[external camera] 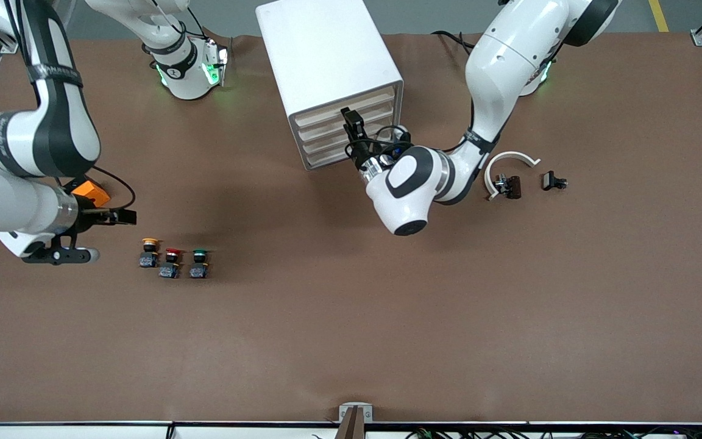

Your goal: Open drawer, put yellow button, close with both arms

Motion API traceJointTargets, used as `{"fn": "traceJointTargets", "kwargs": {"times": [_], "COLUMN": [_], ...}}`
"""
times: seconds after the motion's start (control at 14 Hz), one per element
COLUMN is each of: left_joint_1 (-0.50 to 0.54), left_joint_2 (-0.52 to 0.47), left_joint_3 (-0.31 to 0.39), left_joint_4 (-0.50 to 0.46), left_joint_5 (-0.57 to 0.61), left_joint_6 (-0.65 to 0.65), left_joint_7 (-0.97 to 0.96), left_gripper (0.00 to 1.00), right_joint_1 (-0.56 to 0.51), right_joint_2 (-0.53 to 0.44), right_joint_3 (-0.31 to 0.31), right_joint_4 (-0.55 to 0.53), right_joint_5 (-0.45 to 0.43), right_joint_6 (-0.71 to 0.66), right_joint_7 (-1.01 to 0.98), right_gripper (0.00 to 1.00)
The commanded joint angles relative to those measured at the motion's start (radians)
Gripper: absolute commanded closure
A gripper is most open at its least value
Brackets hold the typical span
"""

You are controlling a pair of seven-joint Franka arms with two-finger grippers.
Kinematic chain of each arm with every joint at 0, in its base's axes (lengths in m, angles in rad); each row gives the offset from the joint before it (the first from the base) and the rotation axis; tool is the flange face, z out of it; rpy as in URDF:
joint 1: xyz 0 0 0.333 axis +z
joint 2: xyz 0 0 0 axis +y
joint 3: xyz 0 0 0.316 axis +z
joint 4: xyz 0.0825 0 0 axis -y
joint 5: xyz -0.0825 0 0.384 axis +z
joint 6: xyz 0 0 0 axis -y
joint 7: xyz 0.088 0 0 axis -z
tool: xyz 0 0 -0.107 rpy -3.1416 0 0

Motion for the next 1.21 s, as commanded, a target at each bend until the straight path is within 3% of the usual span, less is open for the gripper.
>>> {"fn": "traceJointTargets", "kwargs": {"times": [0.0,0.07,0.21,0.57,0.93,1.14], "left_joint_1": [-0.020,-0.020,-0.018,-0.005,-0.003,-0.001], "left_joint_2": [-0.011,-0.011,-0.007,-0.001,0.004,0.004], "left_joint_3": [0.003,0.003,0.003,0.018,0.078,0.090], "left_joint_4": [-0.017,-0.017,-0.015,-0.006,0.018,0.028], "left_joint_5": [-0.029,-0.031,-0.031,-0.025,-0.029,-0.031], "left_joint_6": [-0.009,-0.009,-0.007,0.003,0.011,0.025], "left_joint_7": [-0.019,-0.019,-0.019,-0.013,-0.013,-0.013], "left_gripper": [0.66,0.72,0.99,1.00,1.00,1.00], "right_joint_1": [-0.014,-0.035,-0.061,-0.060,-0.077,-0.077], "right_joint_2": [0.061,0.074,0.075,0.062,0.070,0.062], "right_joint_3": [0.006,0.007,0.007,0.007,0.007,0.007], "right_joint_4": [0.012,0.003,0.002,-0.081,-0.093,-0.199], "right_joint_5": [-0.021,-0.032,-0.032,-0.033,-0.033,-0.033], "right_joint_6": [0.046,0.087,0.098,0.196,0.235,0.387], "right_joint_7": [-0.005,-0.005,-0.007,-0.007,-0.008,-0.008], "right_gripper": [0.00,0.00,0.00,0.00,0.00,0.00]}}
